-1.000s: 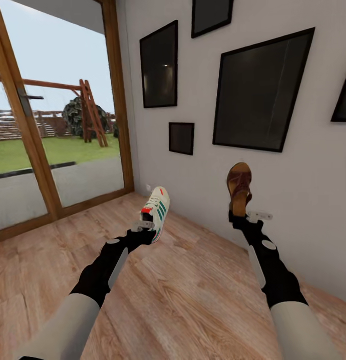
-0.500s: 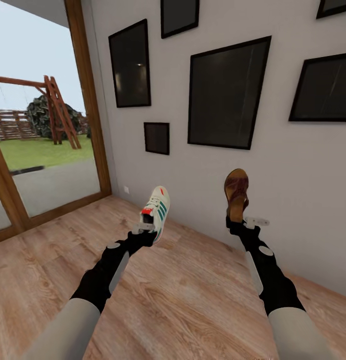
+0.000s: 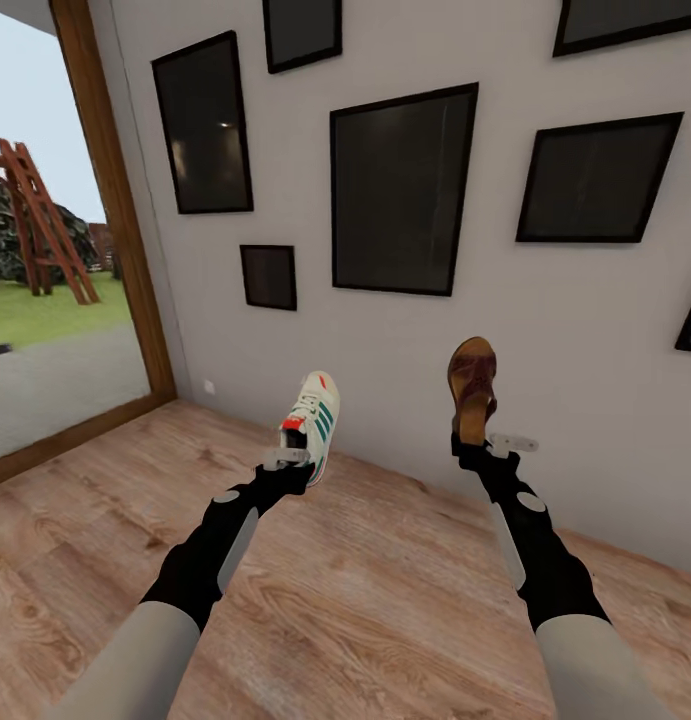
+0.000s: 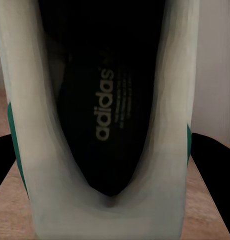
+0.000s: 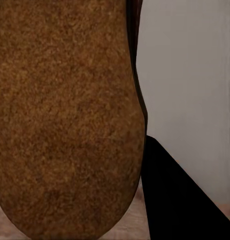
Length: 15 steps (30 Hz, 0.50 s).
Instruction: Pick up the two gym shoes and the two sandals from the corridor floor and place them onto the hallstand (shoe rack) in the corridor, making sure they are on the rack and not on the floor. Arrange them so the two gym shoes are next to each other and the two sandals are next to each other.
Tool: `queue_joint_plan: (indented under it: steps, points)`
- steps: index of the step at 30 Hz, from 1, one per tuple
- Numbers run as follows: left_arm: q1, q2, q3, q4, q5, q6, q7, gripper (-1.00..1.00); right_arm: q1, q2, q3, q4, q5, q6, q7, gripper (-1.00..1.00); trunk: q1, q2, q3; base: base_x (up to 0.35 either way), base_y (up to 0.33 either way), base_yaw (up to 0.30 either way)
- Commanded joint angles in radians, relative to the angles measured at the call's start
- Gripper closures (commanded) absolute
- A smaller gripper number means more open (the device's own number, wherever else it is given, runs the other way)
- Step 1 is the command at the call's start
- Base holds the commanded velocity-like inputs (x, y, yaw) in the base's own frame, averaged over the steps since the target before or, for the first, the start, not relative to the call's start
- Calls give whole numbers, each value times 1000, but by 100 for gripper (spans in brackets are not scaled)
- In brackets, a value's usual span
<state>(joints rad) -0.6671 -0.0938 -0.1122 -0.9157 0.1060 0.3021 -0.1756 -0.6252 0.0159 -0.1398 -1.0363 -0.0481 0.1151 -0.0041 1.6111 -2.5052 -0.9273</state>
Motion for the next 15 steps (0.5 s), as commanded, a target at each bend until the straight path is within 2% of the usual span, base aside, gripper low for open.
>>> queue_joint_plan:
  steps: [1,15]
  points:
    - [0,0,0,-2,11,7,-1,100,-1,1,-1,-2,-8,6,-1,100,0,0,-1,0,89,-300]
    - [0,0,0,-2,11,7,-1,100,-1,1,-1,-2,-9,6,-1,100,0,0,-1,0,12,-300]
